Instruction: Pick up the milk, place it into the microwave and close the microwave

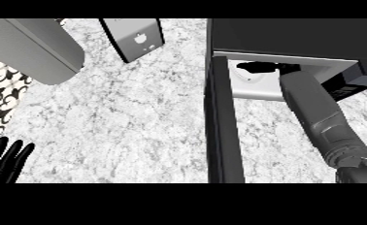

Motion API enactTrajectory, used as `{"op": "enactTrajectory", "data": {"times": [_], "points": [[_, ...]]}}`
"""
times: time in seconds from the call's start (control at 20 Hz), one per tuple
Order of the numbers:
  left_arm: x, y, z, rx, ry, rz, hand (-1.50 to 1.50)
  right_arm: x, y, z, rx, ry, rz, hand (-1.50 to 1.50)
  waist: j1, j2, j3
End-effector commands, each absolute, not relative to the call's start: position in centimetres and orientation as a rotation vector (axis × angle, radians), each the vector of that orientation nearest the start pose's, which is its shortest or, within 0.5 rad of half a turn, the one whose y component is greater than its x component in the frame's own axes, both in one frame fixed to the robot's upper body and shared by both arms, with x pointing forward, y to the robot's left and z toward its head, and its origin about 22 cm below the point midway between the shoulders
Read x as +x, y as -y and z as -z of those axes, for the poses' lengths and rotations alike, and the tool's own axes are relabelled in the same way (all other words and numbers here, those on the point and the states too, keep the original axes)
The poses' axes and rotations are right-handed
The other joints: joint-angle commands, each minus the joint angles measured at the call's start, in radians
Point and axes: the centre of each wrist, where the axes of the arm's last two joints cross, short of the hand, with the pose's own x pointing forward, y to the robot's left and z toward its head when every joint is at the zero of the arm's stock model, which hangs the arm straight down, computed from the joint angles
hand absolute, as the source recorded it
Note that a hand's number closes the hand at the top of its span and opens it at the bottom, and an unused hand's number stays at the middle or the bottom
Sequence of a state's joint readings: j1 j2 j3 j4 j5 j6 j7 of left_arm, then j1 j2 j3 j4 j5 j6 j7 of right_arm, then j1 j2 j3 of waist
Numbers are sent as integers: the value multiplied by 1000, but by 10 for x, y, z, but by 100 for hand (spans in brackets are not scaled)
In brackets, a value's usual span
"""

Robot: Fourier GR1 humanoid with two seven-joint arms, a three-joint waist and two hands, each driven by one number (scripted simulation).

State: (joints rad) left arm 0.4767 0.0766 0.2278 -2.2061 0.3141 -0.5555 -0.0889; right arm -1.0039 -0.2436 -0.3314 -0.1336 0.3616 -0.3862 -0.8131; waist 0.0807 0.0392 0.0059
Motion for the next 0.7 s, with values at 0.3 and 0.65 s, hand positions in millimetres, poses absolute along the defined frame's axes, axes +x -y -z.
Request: {"op": "enactTrajectory", "data": {"times": [0.3, 0.65], "points": [[127, -272, -81, -292, 1868, 211, 150, 397, 278, 27, -229, 1894, -227, -150, -53, -24, -3], [129, -249, -93, -371, 1839, 274, 150, 367, 269, 68, 2, 1864, -141, -150, -79, -38, -5]]}}
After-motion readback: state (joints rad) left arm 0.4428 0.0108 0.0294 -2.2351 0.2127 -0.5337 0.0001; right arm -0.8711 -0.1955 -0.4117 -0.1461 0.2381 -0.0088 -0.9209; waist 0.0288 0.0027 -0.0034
